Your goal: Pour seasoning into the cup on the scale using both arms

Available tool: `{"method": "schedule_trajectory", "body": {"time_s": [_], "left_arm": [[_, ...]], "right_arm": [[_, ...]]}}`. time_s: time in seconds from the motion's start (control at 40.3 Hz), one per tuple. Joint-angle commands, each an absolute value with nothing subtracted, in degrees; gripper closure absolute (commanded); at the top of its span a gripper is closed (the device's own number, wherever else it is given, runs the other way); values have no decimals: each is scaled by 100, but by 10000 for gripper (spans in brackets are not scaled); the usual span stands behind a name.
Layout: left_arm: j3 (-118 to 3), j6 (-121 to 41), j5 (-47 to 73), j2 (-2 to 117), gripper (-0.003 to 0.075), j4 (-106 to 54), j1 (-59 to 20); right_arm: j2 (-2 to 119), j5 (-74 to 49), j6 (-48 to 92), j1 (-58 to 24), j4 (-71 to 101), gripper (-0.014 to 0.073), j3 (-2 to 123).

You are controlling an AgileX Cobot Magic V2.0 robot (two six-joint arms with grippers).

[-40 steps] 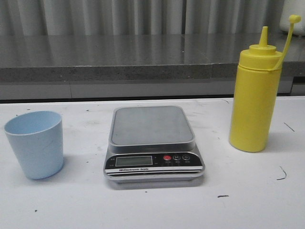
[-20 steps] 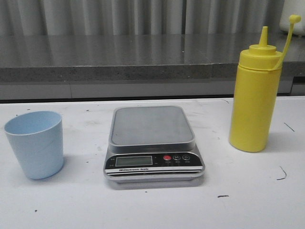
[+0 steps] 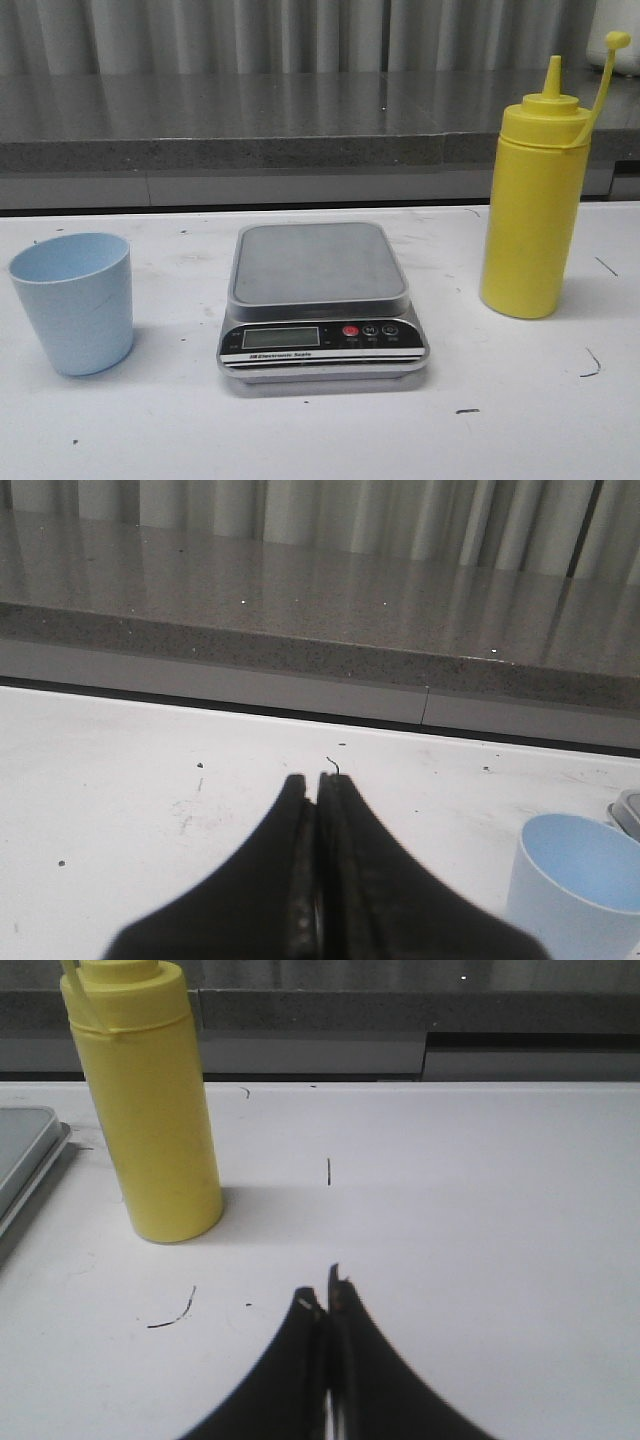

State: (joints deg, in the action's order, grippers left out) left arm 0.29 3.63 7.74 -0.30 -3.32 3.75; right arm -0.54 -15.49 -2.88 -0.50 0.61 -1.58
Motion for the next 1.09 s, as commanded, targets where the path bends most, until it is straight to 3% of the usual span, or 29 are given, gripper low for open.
{"method": "schedule_trajectory", "body": {"time_s": [0.0, 0.322, 0.57, 0.794, 1.066], "left_arm": [[165, 396, 271, -130, 740, -384, 389], [165, 396, -51, -130, 740, -384, 389], [-96, 396, -1414, -108, 741, -384, 389], [-1485, 396, -123, 156, 741, -292, 389], [-2468, 335, 986, 1741, 740, -206, 389]], "right_arm": [[-153, -1093, -287, -15, 0, 654, -122], [-153, -569, -287, -15, 0, 654, -122], [-153, 329, -287, -15, 0, 654, 0], [186, -818, -293, -15, 0, 654, 1451], [1965, -1749, -293, -15, 271, 654, 2870]]}}
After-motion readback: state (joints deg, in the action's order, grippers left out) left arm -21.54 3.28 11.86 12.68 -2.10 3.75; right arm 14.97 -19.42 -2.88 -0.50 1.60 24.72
